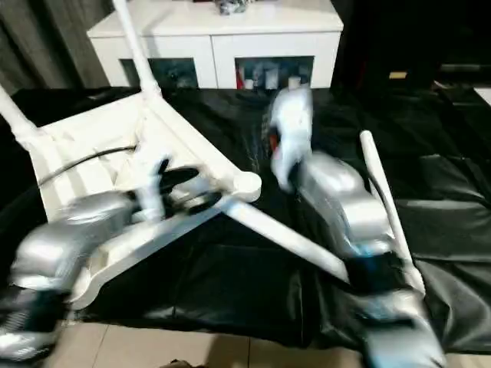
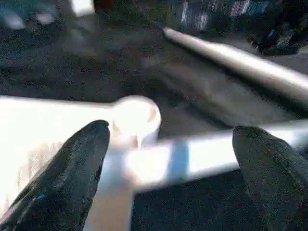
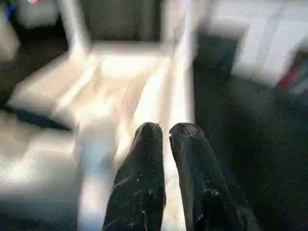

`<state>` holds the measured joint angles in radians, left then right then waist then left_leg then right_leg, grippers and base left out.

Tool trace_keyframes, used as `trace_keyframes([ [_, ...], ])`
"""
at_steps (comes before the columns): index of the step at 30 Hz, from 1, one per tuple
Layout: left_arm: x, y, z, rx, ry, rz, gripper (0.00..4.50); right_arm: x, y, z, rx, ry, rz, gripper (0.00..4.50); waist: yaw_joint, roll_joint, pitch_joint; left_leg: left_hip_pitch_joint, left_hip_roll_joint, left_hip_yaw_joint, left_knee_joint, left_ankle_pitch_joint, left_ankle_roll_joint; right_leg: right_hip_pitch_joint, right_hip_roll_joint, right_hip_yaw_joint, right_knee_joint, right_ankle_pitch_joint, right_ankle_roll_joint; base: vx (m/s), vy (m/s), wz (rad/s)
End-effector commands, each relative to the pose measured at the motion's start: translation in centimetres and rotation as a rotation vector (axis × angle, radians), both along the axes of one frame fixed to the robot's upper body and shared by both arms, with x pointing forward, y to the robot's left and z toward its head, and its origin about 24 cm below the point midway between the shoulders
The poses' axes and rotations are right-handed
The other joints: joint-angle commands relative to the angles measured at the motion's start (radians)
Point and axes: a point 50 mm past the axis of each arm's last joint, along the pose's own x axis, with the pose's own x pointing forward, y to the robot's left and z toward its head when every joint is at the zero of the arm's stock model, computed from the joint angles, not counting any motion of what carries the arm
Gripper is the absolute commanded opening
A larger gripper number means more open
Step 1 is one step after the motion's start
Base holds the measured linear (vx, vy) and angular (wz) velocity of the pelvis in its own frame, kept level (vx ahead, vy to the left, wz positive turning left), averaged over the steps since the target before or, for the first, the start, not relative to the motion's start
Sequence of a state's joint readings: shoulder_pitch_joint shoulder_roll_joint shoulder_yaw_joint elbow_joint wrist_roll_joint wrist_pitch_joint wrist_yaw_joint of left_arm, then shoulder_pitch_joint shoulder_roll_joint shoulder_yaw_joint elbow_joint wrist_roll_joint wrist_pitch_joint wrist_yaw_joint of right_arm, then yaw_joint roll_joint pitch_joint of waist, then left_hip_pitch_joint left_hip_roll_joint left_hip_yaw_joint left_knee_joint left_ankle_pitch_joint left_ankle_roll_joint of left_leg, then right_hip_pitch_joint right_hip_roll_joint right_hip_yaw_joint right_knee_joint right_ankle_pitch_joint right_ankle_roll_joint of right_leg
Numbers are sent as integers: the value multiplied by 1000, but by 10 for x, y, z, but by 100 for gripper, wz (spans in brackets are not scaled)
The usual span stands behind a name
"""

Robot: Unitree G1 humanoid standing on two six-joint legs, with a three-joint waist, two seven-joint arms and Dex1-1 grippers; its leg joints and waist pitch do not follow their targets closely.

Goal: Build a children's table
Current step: Insert table leg to table base

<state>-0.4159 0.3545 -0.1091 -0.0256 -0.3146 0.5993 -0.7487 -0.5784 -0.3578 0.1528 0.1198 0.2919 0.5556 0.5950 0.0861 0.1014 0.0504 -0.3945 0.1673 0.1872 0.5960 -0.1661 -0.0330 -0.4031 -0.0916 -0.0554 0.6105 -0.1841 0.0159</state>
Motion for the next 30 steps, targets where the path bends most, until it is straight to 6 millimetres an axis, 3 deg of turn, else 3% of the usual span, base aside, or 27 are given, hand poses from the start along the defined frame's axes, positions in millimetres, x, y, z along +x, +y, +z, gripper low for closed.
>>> trace_keyframes([
  [1,-6,-2,2,42,-11,-64,450,-5,4,2,-48,22,74,78,-3,-11,-72,21,45,-24,-69,-242,-5,43,-46,37,-70,-188,-186,0,0,0],
  [2,-14,8,0,105,6,-110,450,-12,-7,-3,-101,84,134,83,0,-15,-75,22,47,-26,-68,-235,4,46,-45,35,-67,-175,-198,0,0,0],
  [3,-14,8,0,108,7,-112,450,-12,-7,-3,-104,87,138,99,4,-10,-73,22,51,-27,-69,-233,13,46,-45,36,-63,-169,-202,0,0,0],
  [6,-21,16,-3,155,36,-147,450,-19,-13,-7,-153,143,223,118,0,-13,-68,23,47,-24,-68,-259,12,43,-46,36,-67,-211,-213,0,0,0],
  [16,-30,13,-7,170,64,-187,450,-31,-15,-17,-235,228,335,204,1,-18,-67,26,49,-26,-68,-287,0,39,-48,39,-71,-279,-208,0,0,0],
  [20,-31,13,-9,194,64,-189,450,-24,-25,-34,-425,185,239,242,1,-16,-68,24,50,-27,-67,-284,-11,36,-48,38,-71,-275,-205,0,0,0],
  [22,-31,14,-10,201,65,-190,450,-20,-26,-36,-451,168,193,242,-1,-18,-67,24,46,-26,-66,-288,-11,38,-49,39,-72,-278,-207,0,0,0],
  [26,-31,14,-10,208,72,-198,450,-14,-28,-40,-493,152,136,242,-5,-12,-67,27,44,-27,-67,-314,-16,37,-46,37,-74,-292,-205,0,0,0],
  [30,-31,13,-11,211,73,-201,450,-17,-30,-47,-524,176,152,242,-4,-10,-70,26,46,-27,-66,-303,-9,40,-44,37,-68,-242,-214,0,0,0],
])
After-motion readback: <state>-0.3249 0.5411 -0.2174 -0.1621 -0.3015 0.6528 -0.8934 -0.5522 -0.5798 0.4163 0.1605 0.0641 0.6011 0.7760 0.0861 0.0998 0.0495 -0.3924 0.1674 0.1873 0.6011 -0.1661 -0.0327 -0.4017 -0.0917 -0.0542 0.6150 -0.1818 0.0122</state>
